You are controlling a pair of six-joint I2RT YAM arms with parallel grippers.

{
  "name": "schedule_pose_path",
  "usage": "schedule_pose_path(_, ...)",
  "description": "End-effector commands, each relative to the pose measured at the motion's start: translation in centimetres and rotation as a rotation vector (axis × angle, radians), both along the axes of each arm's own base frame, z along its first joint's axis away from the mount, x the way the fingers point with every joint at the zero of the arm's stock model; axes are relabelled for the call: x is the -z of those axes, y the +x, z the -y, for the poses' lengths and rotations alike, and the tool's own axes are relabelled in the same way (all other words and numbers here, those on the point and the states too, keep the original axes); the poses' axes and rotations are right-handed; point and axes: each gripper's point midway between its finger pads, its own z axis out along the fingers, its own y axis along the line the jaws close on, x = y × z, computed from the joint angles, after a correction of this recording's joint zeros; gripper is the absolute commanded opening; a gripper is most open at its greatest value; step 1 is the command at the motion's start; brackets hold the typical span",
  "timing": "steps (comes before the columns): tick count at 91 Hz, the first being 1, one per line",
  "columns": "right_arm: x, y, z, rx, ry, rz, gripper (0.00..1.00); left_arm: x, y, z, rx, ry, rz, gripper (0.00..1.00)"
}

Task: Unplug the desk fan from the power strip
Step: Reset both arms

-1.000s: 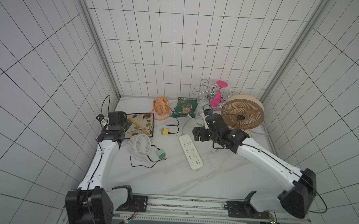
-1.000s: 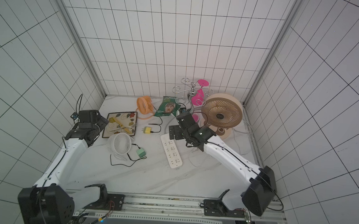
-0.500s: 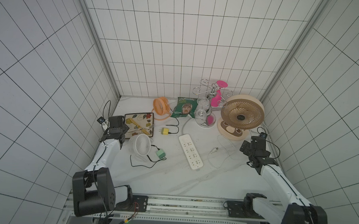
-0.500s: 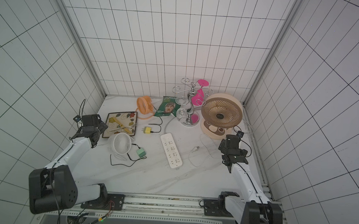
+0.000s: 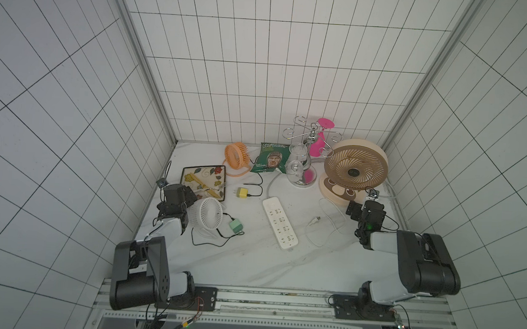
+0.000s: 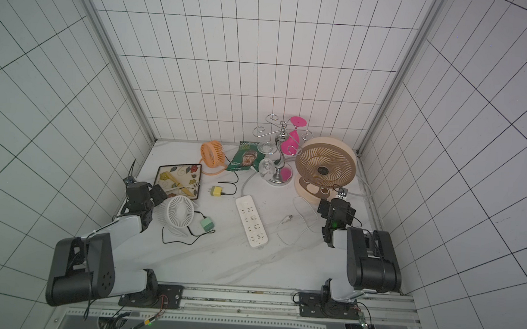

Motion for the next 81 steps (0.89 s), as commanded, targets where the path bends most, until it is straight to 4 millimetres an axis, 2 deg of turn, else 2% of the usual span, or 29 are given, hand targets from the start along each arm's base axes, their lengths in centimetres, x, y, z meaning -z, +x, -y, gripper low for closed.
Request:
schedule_pose_path(1, -2.9, 1.7, 0.4, -0.023, 0.024, 0.125, 0.99, -3.2, 2.5, 1.8, 0.122, 0.082, 0.150, 0.95)
schedule_pose_path(12, -2.8, 1.7, 0.5, -0.023, 0.031, 0.119, 0.99, -3.9, 3.6, 3.2, 0.166, 0.123, 0.218, 0.95)
schedule_pose_path(24, -2.7, 1.7, 0.5, -0.023, 0.035, 0.108, 0.99, -3.2, 5.3, 5.8, 0.303, 0.147, 0.220, 0.95)
schedule_pose_path(34, -2.6, 1.7, 0.6, -0.021, 0.036, 0.108, 0.99, -1.3, 5.3, 7.1, 0.362, 0.180, 0.244, 0.96)
schedule_pose_path(40, -2.7, 1.7, 0.6, -0.021, 0.039, 0.106, 0.99, -2.8, 5.6, 7.2, 0.356, 0.212, 0.305, 0.97)
schedule_pose_path(45, -2.7, 1.7, 0.6, -0.021, 0.039, 0.107, 0.99, -1.7, 5.5, 6.7, 0.311, 0.204, 0.198, 0.98)
schedule_pose_path(53, -2.8, 1.7, 0.6, -0.021, 0.041, 0.110, 0.99, -2.1, 5.5, 6.9, 0.263, 0.270, 0.226, 0.99)
schedule_pose_path(81, -2.6, 1.7, 0.6, -0.022, 0.040, 0.103, 0.99, -1.8, 5.6, 7.1, 0.255, 0.271, 0.184, 0.98)
